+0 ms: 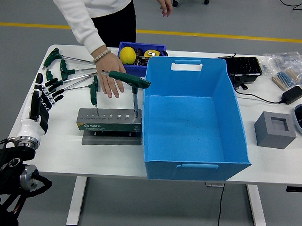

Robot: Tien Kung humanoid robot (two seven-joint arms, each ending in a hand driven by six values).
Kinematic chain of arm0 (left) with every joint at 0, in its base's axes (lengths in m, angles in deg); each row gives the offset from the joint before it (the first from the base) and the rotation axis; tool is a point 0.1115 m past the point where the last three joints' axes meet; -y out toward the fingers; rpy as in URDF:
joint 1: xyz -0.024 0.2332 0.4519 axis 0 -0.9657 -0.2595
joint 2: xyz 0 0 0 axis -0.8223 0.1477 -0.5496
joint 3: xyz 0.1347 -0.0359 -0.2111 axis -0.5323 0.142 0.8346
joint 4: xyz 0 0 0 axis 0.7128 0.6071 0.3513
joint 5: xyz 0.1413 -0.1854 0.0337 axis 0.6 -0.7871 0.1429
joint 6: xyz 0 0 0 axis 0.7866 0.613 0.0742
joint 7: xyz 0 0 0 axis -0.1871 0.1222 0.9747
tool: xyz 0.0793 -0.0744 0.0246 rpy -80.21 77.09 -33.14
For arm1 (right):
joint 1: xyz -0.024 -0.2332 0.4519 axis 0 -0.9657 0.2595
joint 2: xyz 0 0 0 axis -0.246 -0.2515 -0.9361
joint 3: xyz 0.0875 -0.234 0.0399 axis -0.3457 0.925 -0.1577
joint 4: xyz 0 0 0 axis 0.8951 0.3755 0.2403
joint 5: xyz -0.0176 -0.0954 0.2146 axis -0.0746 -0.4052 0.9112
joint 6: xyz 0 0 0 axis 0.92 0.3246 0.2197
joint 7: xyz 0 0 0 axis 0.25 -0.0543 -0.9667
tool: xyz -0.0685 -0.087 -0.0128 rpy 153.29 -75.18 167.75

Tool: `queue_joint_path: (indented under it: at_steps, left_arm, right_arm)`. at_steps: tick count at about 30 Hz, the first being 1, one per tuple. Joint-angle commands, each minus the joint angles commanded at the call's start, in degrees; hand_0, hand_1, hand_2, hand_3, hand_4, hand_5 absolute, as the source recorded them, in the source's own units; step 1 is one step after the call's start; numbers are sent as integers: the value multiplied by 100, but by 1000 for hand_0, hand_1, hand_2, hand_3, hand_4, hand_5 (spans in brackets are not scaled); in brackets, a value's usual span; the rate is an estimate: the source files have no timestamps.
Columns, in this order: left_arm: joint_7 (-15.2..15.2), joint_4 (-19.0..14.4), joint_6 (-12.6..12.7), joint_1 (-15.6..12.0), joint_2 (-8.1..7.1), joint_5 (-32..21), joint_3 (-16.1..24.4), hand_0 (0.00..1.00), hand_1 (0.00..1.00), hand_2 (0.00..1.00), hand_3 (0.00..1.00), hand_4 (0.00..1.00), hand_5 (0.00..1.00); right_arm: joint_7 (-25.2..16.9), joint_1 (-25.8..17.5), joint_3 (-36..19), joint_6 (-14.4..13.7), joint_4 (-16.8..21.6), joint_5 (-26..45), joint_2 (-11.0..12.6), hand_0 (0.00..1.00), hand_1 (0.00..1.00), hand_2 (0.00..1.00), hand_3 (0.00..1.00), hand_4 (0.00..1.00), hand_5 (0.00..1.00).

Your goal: Lift tool from toolbox,place it in box,lift tool from toolbox,place it in box

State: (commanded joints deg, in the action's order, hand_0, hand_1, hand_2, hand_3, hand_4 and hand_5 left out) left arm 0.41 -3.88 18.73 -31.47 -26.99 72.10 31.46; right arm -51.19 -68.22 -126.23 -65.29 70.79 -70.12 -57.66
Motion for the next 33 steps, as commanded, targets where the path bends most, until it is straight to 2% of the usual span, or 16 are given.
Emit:
queue_joint_path:
  at_steps: [17,26,27,28,32,33]
  left_arm:
    - [16,-1,6,21,6,2,1,751,752,801,750,978,998]
    - [71,-57,44,54,-45,55,55,751,753,801,750,978,998]
    - [89,-82,100,67,-62,150,65,816,808,861,776,986,998]
    - [113,-118,170,80,-76,272,81,816,808,861,776,986,998]
    - [157,-591,872,249,-209,1229,177,816,808,861,776,986,998]
    - [95,-712,1026,331,-255,1490,127,944,927,980,827,998,831]
  right_arm:
    - [-3,13,46,-15,0,106,13,781,702,734,712,997,786]
    - [-12,39,9,-9,0,61,9,781,702,734,711,996,786]
    - [-13,41,8,-8,0,58,9,780,702,734,709,996,786]
    - [-13,42,6,-7,0,57,8,780,702,734,709,996,786]
    - [-9,44,-4,-2,0,40,8,780,702,734,709,996,786]
    - [-10,45,-3,-1,0,38,9,780,702,734,708,995,786]
